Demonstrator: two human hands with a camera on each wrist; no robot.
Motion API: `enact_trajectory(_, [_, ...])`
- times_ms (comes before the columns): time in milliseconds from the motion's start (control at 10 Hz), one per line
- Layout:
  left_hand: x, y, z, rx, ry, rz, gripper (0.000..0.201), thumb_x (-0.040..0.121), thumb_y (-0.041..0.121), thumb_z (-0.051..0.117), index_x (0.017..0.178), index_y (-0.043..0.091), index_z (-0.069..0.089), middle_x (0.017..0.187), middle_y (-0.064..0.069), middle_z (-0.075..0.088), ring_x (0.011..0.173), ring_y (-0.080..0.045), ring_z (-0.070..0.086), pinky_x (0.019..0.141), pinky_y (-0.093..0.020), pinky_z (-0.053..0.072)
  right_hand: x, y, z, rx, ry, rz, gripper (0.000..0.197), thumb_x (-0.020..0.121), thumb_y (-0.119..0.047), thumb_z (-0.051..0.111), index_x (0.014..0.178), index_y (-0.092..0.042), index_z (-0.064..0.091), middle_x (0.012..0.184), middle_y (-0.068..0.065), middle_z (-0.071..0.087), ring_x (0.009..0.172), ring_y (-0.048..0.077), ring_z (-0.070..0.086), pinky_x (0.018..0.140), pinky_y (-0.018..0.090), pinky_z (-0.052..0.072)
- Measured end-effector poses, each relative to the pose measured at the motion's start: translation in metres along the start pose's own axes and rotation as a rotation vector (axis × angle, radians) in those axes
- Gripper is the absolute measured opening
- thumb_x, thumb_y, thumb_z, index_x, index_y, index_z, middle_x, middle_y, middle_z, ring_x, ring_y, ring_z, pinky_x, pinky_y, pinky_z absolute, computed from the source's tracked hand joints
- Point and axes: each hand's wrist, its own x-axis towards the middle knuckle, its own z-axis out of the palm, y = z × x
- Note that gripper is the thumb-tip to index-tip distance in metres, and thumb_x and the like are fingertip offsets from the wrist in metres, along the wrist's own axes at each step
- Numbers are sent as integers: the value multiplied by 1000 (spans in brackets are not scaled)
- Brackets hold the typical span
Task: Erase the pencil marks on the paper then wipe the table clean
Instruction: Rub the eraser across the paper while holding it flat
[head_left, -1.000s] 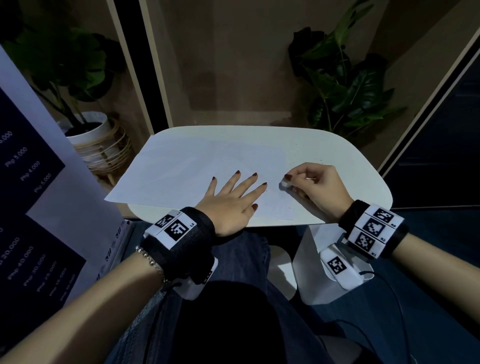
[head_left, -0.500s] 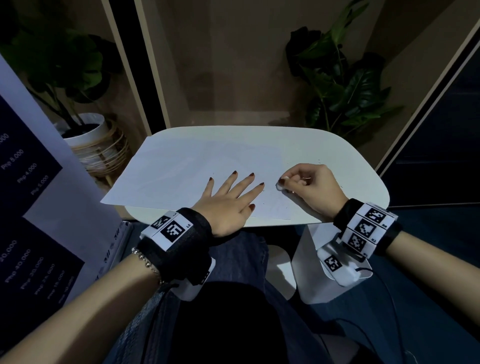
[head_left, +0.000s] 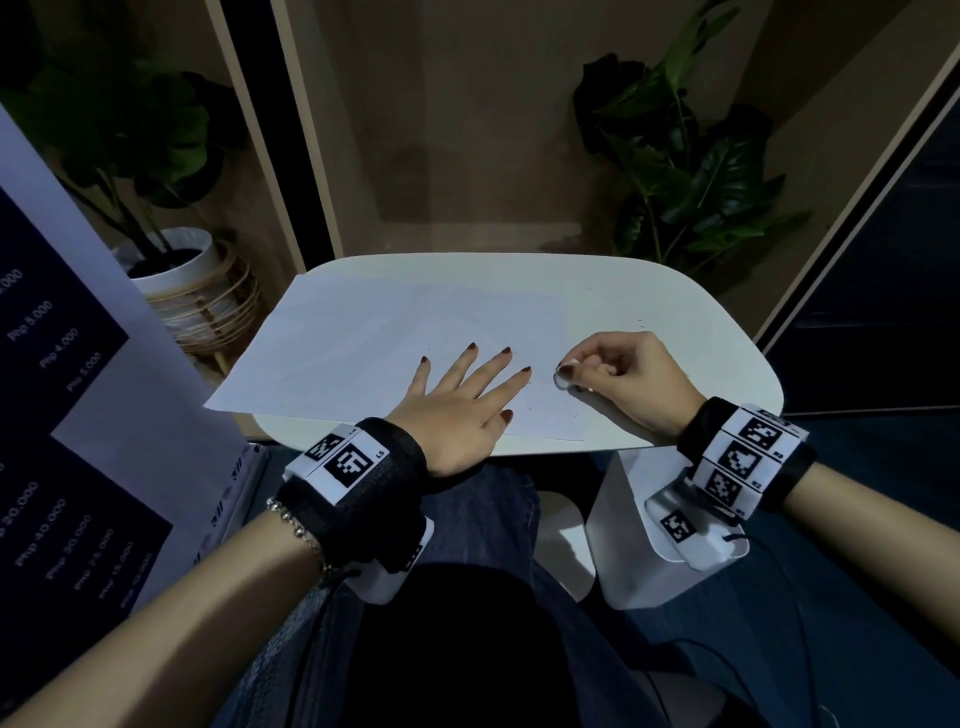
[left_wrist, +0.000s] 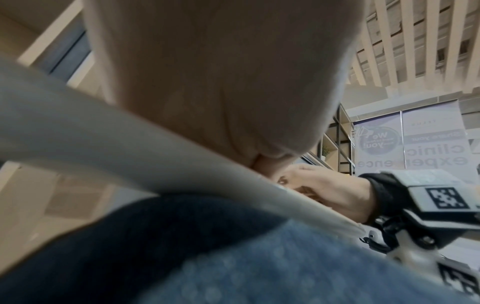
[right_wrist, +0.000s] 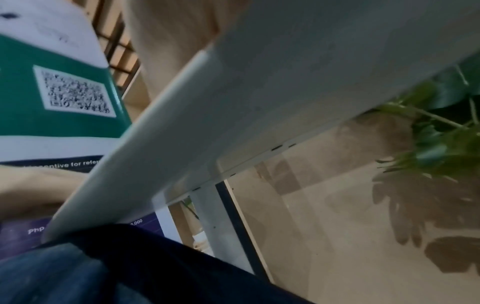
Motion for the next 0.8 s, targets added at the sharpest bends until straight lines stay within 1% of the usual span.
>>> enact_trajectory(100, [0, 0, 0, -1, 1, -2, 52, 107, 37, 13, 153, 43, -10, 160, 18, -22, 146, -11, -25, 118, -53, -14, 1, 3, 1, 26, 25, 24, 4, 87, 0, 70, 86, 3, 71, 69, 14, 59, 67, 23, 42, 77, 32, 56])
enact_trajectory(200, [1, 1, 1, 4, 3, -4, 52, 107, 37, 13, 153, 43, -10, 160, 18, -22, 146, -11, -25, 118, -53, -13, -1, 0, -2, 42, -100, 26, 4, 88, 4, 68, 87, 7, 69, 69, 18, 58, 67, 24, 45, 69, 24, 53])
enact_trajectory(300, [0, 0, 1, 9, 1, -3, 52, 107, 37, 13, 153, 43, -10, 160, 18, -23, 146, -12, -25, 118, -54, -13, 3, 3, 1, 77, 23, 41, 6, 89, 0, 68, 86, 4, 70, 67, 8, 62, 62, 15, 44, 76, 27, 53])
enact_trajectory(400, [0, 1, 0, 8, -3, -5, 52, 107, 37, 13, 153, 43, -10, 160, 18, -22, 146, -12, -25, 118, -53, -13, 3, 3, 0, 34, 28, 24, 6, 89, -1, 69, 87, 4, 70, 67, 9, 61, 63, 17, 46, 77, 29, 54])
enact_trajectory(500, [0, 1, 0, 11, -5, -7, 52, 107, 37, 12, 153, 43, -10, 160, 18, -22, 146, -12, -25, 118, -53, -13, 0, 1, -3, -11, -72, -15, 6, 89, 0, 69, 87, 6, 71, 64, 9, 59, 66, 24, 42, 70, 23, 53])
enact_trajectory(600, [-1, 1, 0, 12, -5, -5, 52, 107, 37, 13, 153, 43, -11, 160, 18, -23, 147, -12, -25, 118, -53, -13, 2, 5, 1, 46, 60, 24, 7, 89, -4, 70, 86, 1, 73, 60, -2, 61, 68, 24, 41, 82, 35, 55])
enact_trajectory(700, [-1, 1, 0, 16, -7, -6, 52, 107, 37, 13, 153, 43, -11, 160, 18, -22, 147, -12, -25, 118, -53, -14, 3, 5, -1, 27, 9, 18, 6, 89, -2, 70, 85, 2, 72, 61, 5, 53, 64, 20, 41, 75, 30, 55])
enact_trajectory(800, [0, 2, -1, 14, -9, -5, 52, 107, 37, 13, 153, 43, -11, 160, 18, -23, 147, -12, -25, 118, -53, -13, 2, 2, -5, 8, -81, -1, 5, 88, 1, 69, 86, 5, 71, 64, 11, 50, 59, 14, 42, 69, 23, 51])
